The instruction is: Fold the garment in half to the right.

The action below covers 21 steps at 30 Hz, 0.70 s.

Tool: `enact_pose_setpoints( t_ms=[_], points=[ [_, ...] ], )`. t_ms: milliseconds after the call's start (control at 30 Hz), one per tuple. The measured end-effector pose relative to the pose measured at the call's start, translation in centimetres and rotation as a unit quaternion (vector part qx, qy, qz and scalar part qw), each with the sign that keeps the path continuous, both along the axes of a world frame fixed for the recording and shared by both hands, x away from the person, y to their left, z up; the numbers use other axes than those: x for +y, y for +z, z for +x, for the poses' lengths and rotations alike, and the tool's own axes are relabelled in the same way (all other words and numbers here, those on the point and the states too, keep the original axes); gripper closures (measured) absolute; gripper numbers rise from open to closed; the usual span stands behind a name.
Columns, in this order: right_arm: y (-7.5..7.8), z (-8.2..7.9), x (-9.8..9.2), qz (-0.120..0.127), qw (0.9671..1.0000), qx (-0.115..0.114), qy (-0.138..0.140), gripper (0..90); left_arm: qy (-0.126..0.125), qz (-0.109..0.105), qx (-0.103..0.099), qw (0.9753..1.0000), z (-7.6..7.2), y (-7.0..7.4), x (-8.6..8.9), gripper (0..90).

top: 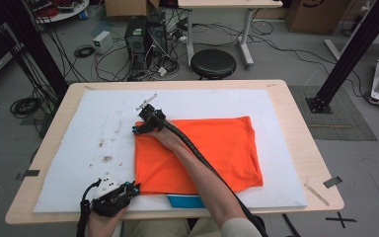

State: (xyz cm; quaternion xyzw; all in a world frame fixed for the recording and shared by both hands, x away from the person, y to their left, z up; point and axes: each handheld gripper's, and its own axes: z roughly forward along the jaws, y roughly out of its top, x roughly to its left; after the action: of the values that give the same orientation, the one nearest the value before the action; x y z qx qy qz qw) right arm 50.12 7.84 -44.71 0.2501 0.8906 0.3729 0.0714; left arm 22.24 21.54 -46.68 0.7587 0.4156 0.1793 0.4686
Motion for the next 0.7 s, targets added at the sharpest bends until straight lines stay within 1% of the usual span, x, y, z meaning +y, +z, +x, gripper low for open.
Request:
enact_pose_setpoints(
  t_ms=[67,167,267,400,433,600,700],
  points=[
    [-0.01,0.18,-0.11,0.011,0.9999,0.006,0.003,37.9,-0.001,0.001,0.000,1.0000,-0.01,-0.01,0.02,80.9],
    [0.02,0.23,-0.03,0.019,0.9997,0.007,0.010,37.1,-0.002,-0.001,0.001,1.0000,0.00,-0.03,0.06,80.9],
    [-0.08,0.14,0.46,0.005,0.9999,0.004,0.014,34.3,-0.002,-0.002,0.001,1.0000,0.02,-0.05,0.09,80.9],
    [-0.10,0.16,0.83,-0.006,0.9999,-0.001,0.012,37.3,0.000,-0.001,0.000,1.0000,-0.02,-0.06,0.02,80.9],
    [-0.11,0.18,0.82,-0.006,0.9999,-0.001,0.010,39.1,0.000,-0.002,0.000,1.0000,-0.03,-0.05,0.02,80.9],
    [-0.09,0.42,0.51,0.000,1.0000,0.000,-0.008,55.0,0.000,0.001,-0.001,1.0000,-0.07,-0.03,0.00,80.9],
    [-0.07,0.28,0.64,-0.004,0.9999,-0.007,-0.007,61.3,-0.001,-0.002,0.000,1.0000,-0.05,-0.06,0.05,80.9]
  ],
)
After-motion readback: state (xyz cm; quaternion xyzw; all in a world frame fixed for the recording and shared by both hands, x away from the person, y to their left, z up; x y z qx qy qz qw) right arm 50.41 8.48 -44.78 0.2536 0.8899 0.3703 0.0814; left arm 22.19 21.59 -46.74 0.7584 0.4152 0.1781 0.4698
